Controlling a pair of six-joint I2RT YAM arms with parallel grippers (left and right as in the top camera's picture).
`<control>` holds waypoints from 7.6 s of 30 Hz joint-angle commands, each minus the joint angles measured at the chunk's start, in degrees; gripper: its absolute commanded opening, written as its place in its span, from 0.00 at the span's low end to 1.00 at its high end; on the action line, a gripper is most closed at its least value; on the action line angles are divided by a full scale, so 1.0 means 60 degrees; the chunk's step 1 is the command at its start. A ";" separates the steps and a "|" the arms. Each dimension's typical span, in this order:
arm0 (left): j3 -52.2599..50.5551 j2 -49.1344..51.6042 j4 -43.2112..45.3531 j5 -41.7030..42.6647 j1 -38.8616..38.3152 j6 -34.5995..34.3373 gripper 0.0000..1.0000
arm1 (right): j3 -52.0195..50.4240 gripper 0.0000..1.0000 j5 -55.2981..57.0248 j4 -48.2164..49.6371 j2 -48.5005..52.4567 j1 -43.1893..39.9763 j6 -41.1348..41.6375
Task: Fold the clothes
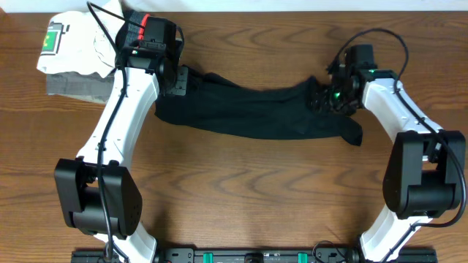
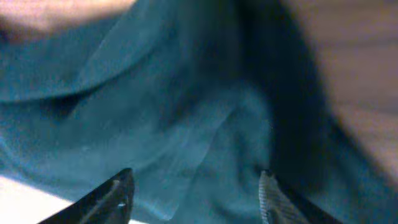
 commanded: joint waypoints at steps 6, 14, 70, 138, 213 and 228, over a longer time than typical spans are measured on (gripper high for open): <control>-0.0091 0.0011 0.0018 -0.0080 0.0015 -0.0084 0.06 | -0.0831 0.57 0.0106 0.0390 -0.0262 0.0994 0.0590; -0.0091 0.0011 0.0015 -0.0080 0.0015 -0.0084 0.06 | -0.1759 0.53 0.1213 0.1264 -0.0262 0.1359 0.1155; 0.0149 -0.8000 0.0801 0.0007 0.0015 0.0018 0.06 | 0.1082 0.01 0.1887 -0.0477 -0.8633 -0.1934 0.0084; 0.3661 -0.2444 -0.2663 0.0321 0.0007 -0.0364 0.06 | 0.6801 0.01 0.4025 -0.7286 -0.3741 -0.2958 -0.0583; 0.3563 0.3920 -0.1031 0.0426 -0.0226 -0.0368 0.15 | 0.6823 0.04 0.1239 -0.1880 0.4284 -0.2652 -0.0987; 0.3559 0.3803 -0.2484 0.0423 -0.0226 -0.0328 0.56 | 0.7515 0.50 0.1271 -0.2492 0.4160 -0.3096 -0.1013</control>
